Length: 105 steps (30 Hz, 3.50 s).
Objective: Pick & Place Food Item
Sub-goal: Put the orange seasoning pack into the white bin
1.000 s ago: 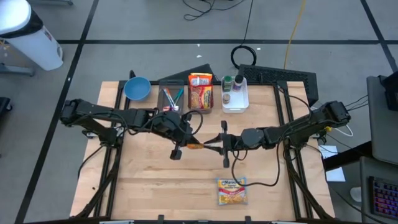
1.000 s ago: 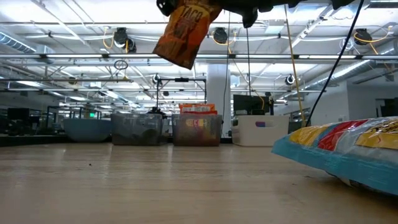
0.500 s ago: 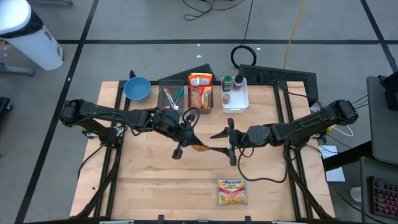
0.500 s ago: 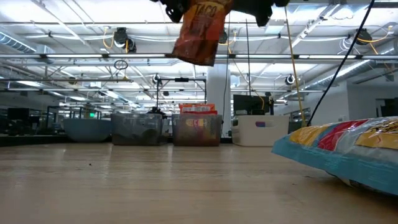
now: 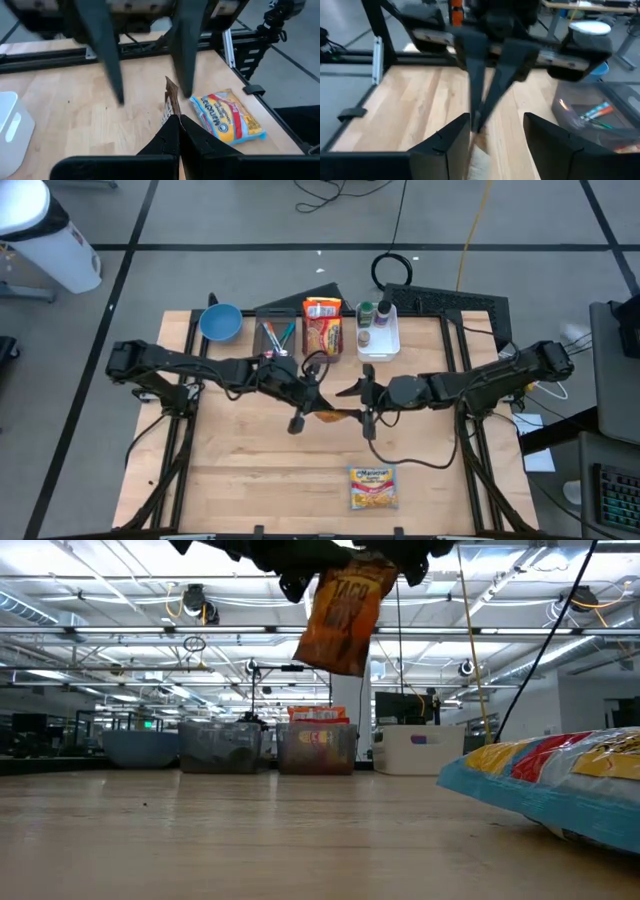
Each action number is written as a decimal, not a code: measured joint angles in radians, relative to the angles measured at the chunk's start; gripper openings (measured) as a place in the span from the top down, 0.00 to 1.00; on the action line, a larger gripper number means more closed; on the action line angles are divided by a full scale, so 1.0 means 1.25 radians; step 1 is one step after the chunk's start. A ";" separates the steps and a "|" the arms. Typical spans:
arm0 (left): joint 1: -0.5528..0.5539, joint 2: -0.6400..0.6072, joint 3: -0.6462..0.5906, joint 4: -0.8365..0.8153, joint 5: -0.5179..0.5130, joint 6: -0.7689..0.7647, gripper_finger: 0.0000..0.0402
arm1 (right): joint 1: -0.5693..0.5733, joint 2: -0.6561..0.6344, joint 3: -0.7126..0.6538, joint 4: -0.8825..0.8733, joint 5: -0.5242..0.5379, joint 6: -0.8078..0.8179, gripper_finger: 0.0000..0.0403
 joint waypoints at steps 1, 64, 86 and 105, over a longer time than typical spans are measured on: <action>0.000 0.000 0.000 0.002 0.000 0.000 1.00 | -0.001 0.000 0.000 -0.002 0.000 0.000 0.57; 0.028 -0.037 0.009 0.044 0.022 -0.015 0.60 | 0.000 0.000 -0.001 -0.082 0.002 0.017 1.00; 0.077 -0.268 -0.042 -0.328 0.090 0.076 0.30 | -0.271 -0.013 0.142 -0.459 -0.095 -0.072 1.00; 0.075 -0.353 -0.433 0.201 0.216 -0.068 0.30 | -0.688 -0.017 0.142 -0.476 -0.195 -0.207 1.00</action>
